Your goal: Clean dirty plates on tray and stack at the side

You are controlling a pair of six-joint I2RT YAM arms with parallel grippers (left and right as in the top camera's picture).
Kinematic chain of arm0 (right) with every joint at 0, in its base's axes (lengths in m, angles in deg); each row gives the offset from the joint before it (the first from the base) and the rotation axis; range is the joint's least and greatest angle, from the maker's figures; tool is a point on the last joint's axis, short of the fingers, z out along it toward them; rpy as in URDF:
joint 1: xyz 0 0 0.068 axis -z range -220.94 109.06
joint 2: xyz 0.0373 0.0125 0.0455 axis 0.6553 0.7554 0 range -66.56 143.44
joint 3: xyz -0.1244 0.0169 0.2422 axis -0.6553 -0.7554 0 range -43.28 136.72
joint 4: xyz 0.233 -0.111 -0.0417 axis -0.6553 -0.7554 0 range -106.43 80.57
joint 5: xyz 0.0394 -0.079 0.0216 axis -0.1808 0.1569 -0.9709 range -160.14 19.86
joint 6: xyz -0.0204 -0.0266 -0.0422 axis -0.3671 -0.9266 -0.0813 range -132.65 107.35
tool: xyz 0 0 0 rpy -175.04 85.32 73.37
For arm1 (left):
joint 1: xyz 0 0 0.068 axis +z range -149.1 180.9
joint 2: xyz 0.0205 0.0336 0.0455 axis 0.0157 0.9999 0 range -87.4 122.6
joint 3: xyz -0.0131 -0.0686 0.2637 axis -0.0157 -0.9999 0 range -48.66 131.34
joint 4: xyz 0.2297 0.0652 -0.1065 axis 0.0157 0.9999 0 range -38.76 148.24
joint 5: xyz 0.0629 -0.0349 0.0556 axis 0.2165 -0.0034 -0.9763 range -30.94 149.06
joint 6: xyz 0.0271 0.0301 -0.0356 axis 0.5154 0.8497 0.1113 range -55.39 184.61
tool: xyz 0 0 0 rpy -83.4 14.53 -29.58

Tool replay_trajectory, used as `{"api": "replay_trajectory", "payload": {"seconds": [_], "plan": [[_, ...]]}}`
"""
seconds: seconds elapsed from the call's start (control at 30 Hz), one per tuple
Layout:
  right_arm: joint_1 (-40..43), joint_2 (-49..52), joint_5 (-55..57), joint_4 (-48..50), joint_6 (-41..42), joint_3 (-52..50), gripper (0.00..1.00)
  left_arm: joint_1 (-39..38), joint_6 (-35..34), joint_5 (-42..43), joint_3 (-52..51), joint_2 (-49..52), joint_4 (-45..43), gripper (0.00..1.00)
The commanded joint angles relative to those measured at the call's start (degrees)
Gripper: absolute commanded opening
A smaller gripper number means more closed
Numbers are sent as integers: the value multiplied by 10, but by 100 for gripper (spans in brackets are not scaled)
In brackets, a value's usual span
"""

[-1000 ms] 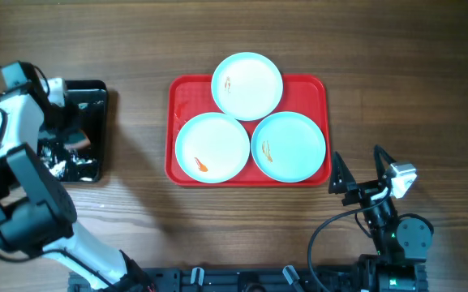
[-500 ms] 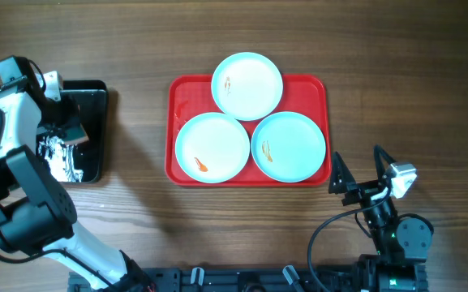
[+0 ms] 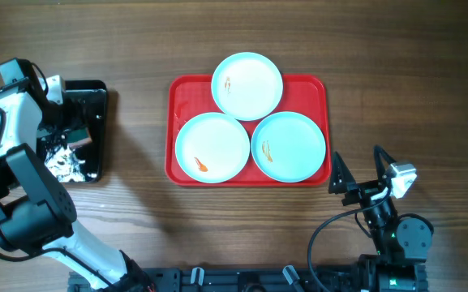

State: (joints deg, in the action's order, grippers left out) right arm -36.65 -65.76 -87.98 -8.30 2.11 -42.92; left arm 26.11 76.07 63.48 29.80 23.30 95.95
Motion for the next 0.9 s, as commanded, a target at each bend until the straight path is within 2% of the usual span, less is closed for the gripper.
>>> {"api": "replay_trajectory", "payload": {"seconds": [0.0,0.43,0.73,0.77,0.83,0.87], "plan": [[2,0,-6,2,4,0,100,3,2,-13,-19,14,-2,62],[2,0,-6,2,4,0,100,8,1,-32,-27,27,-18,61],[2,0,-6,2,4,0,100,7,1,-32,-54,27,-60,61],[2,0,-6,2,4,0,100,7,1,-32,-54,27,-61,57],[2,0,-6,2,4,0,100,7,1,-32,-54,27,-65,41],[2,0,-6,2,4,0,100,7,1,-32,-54,27,-66,38]]}}
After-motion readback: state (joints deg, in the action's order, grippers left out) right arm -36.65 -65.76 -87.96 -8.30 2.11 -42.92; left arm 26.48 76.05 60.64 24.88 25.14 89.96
